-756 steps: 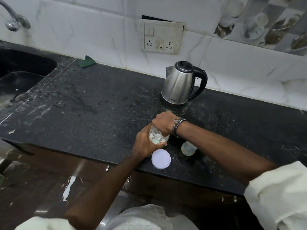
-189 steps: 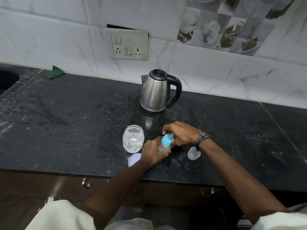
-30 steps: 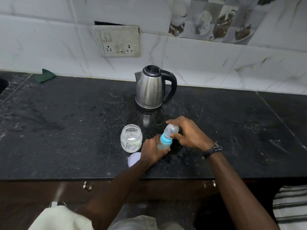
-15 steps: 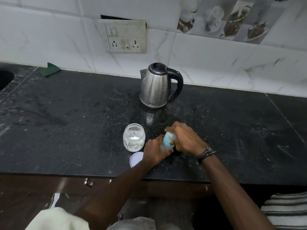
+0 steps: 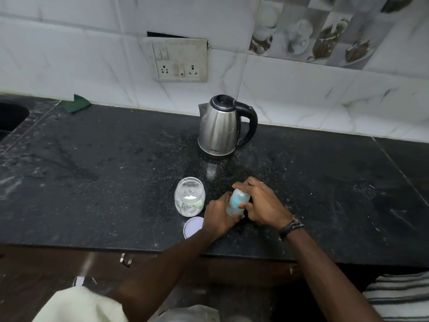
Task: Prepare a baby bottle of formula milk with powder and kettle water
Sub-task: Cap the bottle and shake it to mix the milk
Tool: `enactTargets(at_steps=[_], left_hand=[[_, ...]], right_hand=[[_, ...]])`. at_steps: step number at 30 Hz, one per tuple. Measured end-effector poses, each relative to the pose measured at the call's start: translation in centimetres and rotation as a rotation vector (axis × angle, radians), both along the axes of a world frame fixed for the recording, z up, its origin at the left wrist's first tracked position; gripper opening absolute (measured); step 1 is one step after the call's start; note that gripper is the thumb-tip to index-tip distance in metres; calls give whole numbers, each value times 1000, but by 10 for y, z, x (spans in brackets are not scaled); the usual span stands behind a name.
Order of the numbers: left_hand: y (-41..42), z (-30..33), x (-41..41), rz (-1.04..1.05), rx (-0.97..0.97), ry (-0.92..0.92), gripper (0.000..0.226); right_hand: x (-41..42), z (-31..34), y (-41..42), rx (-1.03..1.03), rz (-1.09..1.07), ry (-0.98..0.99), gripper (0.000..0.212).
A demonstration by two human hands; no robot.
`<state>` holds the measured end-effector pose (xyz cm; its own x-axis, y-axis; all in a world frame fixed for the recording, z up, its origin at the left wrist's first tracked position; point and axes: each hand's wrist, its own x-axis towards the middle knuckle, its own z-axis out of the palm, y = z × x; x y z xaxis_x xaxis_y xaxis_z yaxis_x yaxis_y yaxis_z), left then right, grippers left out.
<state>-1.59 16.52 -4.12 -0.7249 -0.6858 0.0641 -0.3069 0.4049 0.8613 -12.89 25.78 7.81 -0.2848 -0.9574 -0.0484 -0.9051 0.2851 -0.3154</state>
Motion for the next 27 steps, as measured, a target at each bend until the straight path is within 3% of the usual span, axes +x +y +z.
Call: enactTargets(at_steps=[4,6,13,15,18,21,27], left_hand=[[3,14,4,-72,30,22,103],[5,23,10,-100,22,79,108],[9,74,31,-93,-198,442,91],[3,91,34,-13,-286,549,81],[-21,104,44,213,-377,614,63],[-60,91,63,439,-386,525,54],[-110,17,116,501,-259,-87,50]], right_hand=[[-4,-7,4,-62,7,-74,65],[-6,-10,6,-82,-17,-138,69],[-5,-31,9,-102,-245,-350,97],[-1,-41,9,-118,-300,-372,95],[10,-54,8,-152,-342,-463,74],[15,-63,6,-195,-404,-537,62],[17,-55,9,-355,-511,-370,57]])
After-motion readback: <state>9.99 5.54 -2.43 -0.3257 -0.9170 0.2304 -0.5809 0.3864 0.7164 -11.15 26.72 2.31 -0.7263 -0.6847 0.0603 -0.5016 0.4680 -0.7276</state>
